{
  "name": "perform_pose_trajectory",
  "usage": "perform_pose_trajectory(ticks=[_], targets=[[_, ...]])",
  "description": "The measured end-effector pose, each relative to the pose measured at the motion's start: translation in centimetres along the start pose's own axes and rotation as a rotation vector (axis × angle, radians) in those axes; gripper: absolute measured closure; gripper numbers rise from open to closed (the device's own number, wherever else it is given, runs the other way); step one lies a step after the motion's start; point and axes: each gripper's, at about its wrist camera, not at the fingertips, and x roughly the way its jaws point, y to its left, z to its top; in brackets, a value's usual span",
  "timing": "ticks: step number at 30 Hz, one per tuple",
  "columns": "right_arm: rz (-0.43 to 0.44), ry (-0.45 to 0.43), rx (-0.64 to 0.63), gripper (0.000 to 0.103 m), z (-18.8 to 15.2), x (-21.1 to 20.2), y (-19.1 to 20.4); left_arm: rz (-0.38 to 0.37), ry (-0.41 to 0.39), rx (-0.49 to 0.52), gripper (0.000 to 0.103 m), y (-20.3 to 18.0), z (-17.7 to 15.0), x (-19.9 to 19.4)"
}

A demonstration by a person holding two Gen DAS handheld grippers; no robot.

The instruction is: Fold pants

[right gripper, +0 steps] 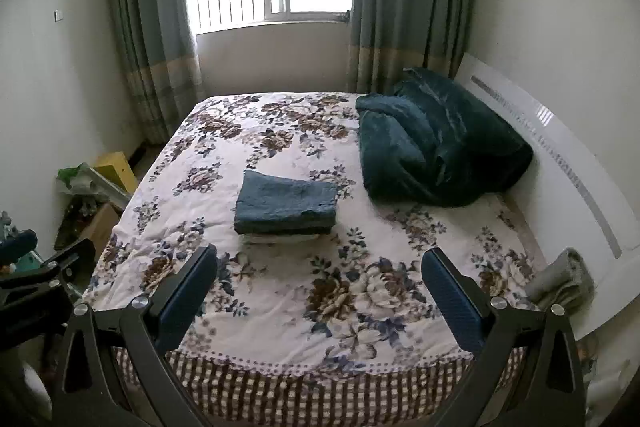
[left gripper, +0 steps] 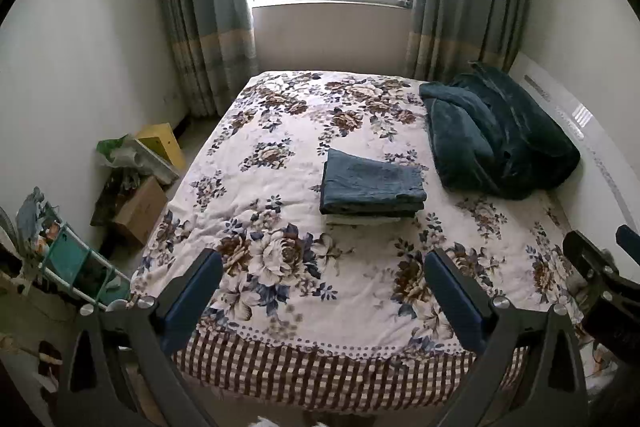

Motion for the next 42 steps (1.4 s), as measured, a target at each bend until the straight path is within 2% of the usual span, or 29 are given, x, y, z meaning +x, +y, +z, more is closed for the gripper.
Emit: perform_pose_trajectory(ticks=[19, 42], targets=[[0.054, 0.061, 0.002, 0.0, 0.1, 3.5, 1.2, 0.021, 0.018, -0.003, 0.0, 0.2, -0.4, 0.5], [0.039, 0.066, -0.018, 0.0, -0.7, 4.3, 1.3, 0.032, 0.02, 0.018, 0.0, -0.2, -0.5, 0.6]])
